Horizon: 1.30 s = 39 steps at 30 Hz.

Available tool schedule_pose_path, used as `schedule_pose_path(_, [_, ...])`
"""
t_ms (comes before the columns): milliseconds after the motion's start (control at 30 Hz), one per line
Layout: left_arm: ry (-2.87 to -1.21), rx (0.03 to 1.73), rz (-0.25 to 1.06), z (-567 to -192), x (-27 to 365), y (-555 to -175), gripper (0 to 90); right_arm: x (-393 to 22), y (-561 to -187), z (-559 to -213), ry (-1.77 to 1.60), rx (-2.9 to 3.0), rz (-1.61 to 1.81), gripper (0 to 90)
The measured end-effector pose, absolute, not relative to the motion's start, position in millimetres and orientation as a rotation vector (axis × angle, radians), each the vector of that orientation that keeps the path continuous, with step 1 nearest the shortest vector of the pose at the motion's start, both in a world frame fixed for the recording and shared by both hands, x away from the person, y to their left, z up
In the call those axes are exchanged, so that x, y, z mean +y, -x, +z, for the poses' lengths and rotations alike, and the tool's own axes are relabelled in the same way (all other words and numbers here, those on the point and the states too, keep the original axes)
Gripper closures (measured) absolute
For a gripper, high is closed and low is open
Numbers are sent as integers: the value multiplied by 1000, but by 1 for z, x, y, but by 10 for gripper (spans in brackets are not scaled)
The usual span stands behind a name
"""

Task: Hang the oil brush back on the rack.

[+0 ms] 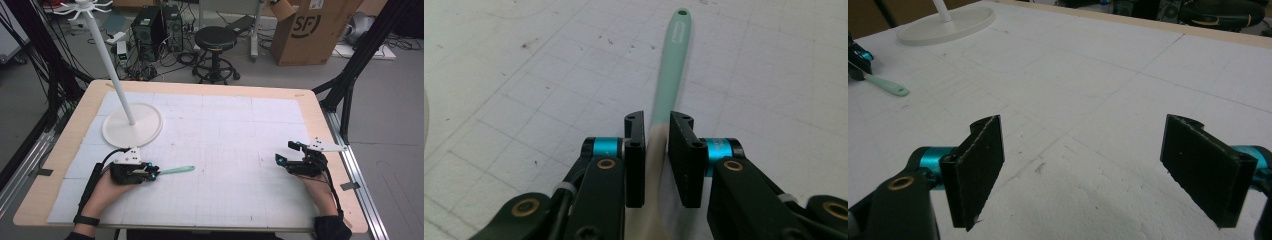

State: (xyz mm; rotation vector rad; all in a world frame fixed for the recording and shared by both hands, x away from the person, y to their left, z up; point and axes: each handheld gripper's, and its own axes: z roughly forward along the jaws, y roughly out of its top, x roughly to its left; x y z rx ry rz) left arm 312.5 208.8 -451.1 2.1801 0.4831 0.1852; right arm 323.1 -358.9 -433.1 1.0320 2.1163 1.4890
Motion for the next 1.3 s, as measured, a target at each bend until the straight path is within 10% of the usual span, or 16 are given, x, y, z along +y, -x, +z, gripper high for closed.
schedule_pose_path(1300, [-1926,631,310,-405,253,-299,822,-359,-324,-434,-1056,2131,1487,181])
